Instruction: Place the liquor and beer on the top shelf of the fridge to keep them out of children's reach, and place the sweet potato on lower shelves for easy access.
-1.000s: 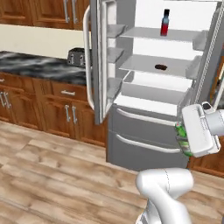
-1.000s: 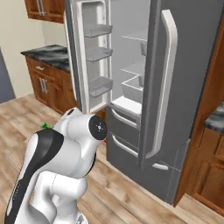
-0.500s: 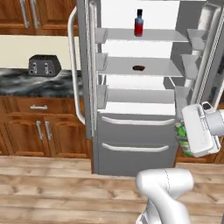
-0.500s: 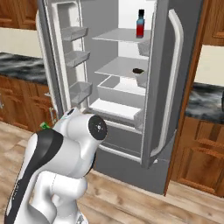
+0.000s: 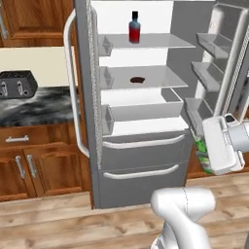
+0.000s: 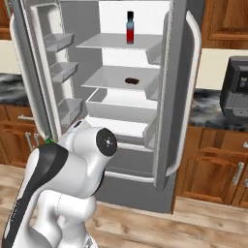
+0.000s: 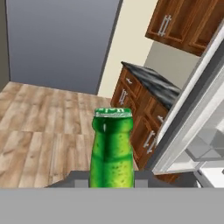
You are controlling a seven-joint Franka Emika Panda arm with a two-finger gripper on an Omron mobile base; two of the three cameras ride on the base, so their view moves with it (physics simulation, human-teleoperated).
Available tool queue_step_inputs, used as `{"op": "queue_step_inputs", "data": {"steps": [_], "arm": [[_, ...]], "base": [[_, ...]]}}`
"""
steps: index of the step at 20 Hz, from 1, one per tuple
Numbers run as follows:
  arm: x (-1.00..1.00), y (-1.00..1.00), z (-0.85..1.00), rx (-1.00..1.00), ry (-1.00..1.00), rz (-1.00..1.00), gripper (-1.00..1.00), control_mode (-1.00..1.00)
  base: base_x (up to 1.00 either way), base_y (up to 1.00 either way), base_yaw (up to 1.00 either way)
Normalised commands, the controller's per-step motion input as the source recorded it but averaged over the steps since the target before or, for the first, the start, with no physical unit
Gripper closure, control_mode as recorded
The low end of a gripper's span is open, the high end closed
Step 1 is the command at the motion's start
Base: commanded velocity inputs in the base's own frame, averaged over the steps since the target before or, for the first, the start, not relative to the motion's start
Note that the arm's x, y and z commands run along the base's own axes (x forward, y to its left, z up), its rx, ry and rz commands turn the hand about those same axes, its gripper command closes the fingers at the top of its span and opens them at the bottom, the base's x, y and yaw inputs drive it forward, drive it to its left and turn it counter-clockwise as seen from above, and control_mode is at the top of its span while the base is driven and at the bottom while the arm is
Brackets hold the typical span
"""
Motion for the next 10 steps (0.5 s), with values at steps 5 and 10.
{"op": "queue_step_inputs", "data": {"steps": [5,10], "arm": [[0.0,0.0,0.0,0.0,0.0,0.0,1.0,1.0],[0.0,0.0,0.0,0.0,0.0,0.0,1.0,1.0]], "base": [[0.57,0.37,-0.13],[0.57,0.3,-0.06]]}}
